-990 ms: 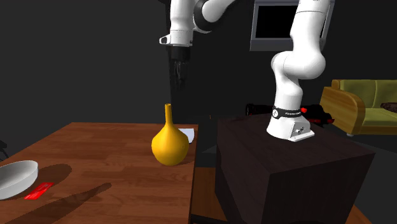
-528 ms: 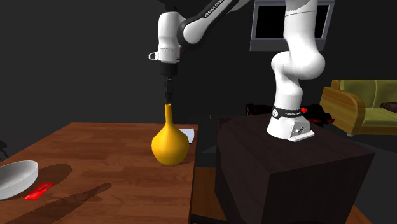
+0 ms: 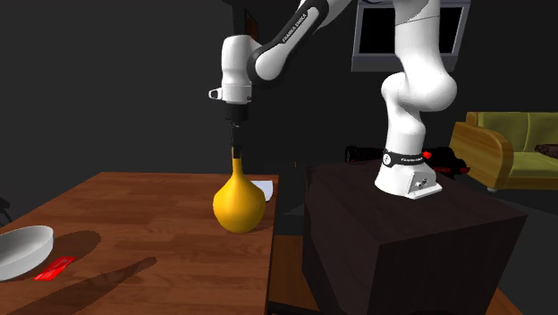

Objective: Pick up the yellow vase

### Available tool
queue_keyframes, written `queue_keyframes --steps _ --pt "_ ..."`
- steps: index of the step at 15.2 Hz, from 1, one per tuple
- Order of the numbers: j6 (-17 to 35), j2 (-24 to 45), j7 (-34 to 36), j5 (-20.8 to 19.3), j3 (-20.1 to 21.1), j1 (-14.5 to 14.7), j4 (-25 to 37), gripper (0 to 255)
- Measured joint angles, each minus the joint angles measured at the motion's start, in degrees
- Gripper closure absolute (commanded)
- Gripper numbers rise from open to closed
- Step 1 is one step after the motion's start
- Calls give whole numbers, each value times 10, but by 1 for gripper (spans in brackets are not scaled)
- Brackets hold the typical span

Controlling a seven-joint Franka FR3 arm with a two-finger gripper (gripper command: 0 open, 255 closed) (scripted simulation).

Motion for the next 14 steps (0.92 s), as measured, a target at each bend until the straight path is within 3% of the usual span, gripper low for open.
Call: queue_keyframes --steps 1,14 --pt "3 1 0 0 0 0 -1 255" --pt "-10 -9 2 -2 0 1 0 255"
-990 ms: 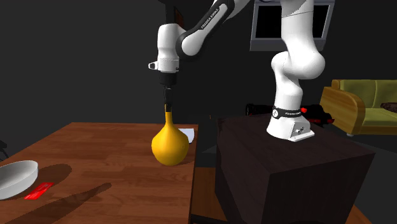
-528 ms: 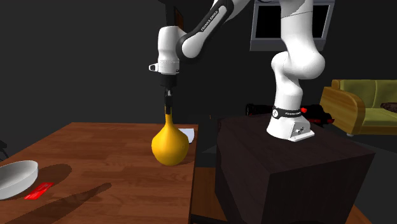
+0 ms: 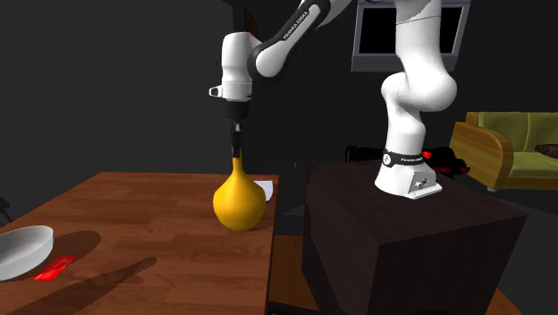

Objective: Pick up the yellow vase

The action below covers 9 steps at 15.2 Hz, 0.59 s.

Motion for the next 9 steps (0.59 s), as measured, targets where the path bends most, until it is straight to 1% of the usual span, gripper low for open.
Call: queue_keyframes --steps 9 --pt "-63 -43 6 -8 -2 1 21 255"
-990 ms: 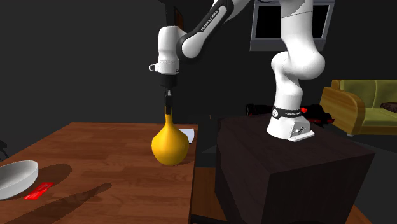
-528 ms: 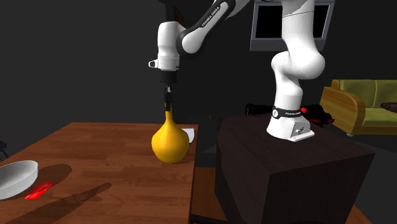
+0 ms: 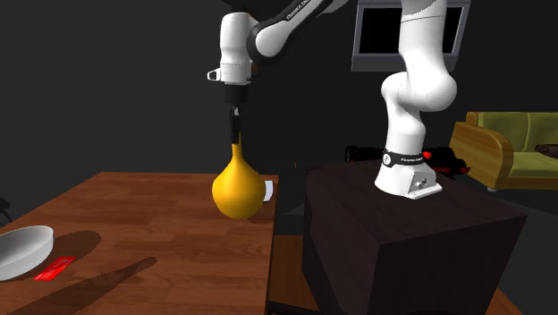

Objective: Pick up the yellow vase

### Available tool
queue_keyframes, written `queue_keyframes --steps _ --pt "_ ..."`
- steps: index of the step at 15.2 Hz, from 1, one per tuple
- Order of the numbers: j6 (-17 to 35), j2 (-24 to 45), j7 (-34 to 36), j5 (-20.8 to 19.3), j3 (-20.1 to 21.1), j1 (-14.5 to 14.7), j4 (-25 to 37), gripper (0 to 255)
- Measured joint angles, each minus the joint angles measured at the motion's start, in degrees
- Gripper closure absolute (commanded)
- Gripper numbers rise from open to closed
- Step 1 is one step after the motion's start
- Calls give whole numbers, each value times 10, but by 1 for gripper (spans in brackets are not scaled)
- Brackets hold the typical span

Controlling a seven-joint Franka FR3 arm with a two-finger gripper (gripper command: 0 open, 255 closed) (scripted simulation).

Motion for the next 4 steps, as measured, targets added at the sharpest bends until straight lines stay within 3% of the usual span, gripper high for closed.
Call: queue_keyframes --steps 4 --pt "-27 -16 3 -3 0 1 11 255"
